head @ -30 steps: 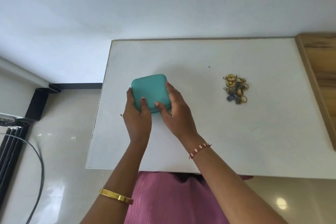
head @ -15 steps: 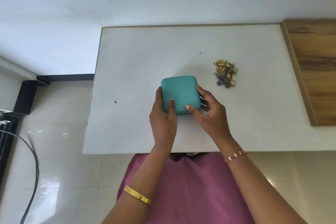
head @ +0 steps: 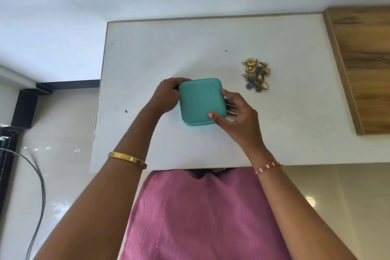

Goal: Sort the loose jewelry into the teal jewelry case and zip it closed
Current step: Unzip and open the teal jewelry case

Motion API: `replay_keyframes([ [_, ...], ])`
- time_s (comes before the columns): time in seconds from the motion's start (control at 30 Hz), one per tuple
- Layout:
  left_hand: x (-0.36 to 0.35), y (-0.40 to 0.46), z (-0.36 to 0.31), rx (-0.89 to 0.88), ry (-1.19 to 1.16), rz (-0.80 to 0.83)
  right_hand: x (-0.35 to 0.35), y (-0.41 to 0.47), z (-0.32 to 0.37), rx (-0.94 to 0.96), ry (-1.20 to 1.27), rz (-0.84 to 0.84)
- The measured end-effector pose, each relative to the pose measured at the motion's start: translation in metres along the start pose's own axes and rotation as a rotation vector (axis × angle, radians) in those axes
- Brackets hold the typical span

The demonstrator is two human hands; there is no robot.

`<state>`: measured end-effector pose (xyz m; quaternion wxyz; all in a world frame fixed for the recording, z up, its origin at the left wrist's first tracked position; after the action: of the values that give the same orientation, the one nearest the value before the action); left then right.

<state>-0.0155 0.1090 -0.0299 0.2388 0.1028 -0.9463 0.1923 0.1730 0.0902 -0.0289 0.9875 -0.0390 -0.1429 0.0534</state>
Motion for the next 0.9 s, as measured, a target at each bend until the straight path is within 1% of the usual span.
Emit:
replay_keyframes([
  [0.17,0.001,-0.006,0.006,0.071,-0.179,0.047,0.001,0.0,0.0,0.004,0.008,0.012],
  [0.3,0.001,-0.017,0.014,0.078,-0.327,0.01,0.002,0.004,0.0,-0.023,-0.002,0.043],
  [0.43,-0.008,-0.022,0.011,0.02,-0.296,-0.012,0.002,0.011,0.001,-0.092,-0.081,0.112],
  [0.53,-0.014,-0.022,0.014,0.011,-0.282,-0.054,-0.002,0.03,-0.001,-0.224,-0.011,0.167],
  [0.67,-0.016,-0.02,0.018,0.02,-0.268,-0.11,-0.008,0.058,0.004,-0.308,0.012,0.197],
  [0.77,-0.019,-0.02,0.018,0.015,-0.254,-0.149,-0.012,0.068,0.01,-0.308,-0.003,0.292],
  [0.9,-0.02,-0.021,0.018,0.0,-0.232,-0.237,-0.014,0.077,0.011,-0.238,-0.16,0.371],
])
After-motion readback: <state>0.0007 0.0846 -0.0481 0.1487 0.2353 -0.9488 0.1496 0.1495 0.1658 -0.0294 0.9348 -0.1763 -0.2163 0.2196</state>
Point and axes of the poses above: each hand's wrist, its own y-axis towards the middle knuckle, its own x-axis out of the back of the hand, z = x × y, the point moved 4 cm from there along y, towards the middle knuckle, and after that the axes turned 7 degrees about -z, right-handed, at the moved point
